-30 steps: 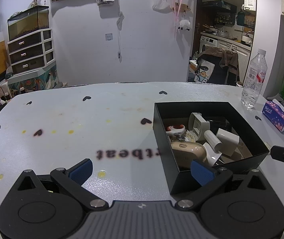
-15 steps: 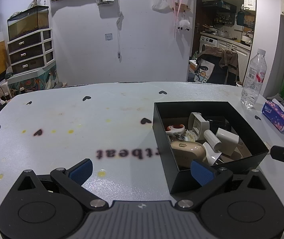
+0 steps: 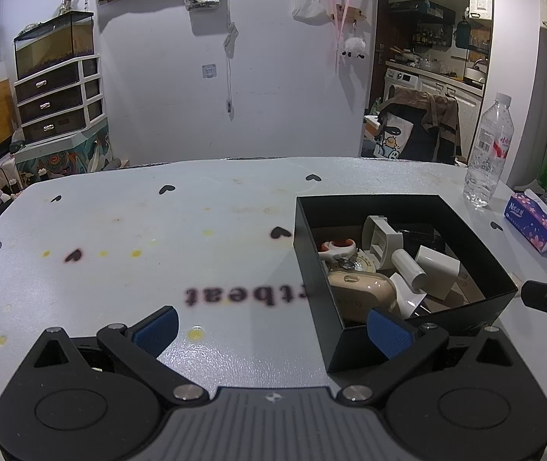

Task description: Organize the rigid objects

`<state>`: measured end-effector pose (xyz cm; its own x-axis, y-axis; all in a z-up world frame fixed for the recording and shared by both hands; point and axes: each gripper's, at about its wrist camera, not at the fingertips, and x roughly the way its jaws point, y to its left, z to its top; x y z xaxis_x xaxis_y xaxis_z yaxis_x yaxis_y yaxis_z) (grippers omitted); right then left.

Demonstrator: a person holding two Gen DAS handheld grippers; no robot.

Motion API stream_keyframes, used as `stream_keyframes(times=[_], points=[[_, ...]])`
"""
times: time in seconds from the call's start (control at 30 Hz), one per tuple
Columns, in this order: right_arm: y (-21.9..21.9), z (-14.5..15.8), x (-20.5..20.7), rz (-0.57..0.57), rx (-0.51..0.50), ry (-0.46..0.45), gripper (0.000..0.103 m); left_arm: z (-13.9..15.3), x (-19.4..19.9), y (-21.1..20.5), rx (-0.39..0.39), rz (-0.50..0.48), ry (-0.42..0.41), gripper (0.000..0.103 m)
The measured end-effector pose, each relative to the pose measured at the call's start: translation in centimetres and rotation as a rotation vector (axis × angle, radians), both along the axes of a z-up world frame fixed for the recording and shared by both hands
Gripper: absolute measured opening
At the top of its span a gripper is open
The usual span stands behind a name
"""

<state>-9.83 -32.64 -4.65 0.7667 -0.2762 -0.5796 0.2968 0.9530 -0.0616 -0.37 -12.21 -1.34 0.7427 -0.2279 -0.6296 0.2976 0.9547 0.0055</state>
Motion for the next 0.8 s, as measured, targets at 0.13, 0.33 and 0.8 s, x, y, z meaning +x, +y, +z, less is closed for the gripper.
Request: stream_keyframes(times=[0.13, 0.33, 0.8], points=[[-0.06, -0.01, -0.01, -0.001, 0.000, 0.000, 0.101, -0.01, 0.02, -0.02, 0.001, 0.000, 0.000, 0.103], [-0.09, 0.04, -0.06, -0.003, 0.001, 0.000, 0.101, 0.00, -0.01, -0.01, 0.001, 0.000, 0.000, 0.103], [-0.12, 0.04, -0.05, -0.003, 0.002, 0.004, 0.101, -0.28, -0.28, -0.24, 0.001, -0.001, 0.002, 0.103]])
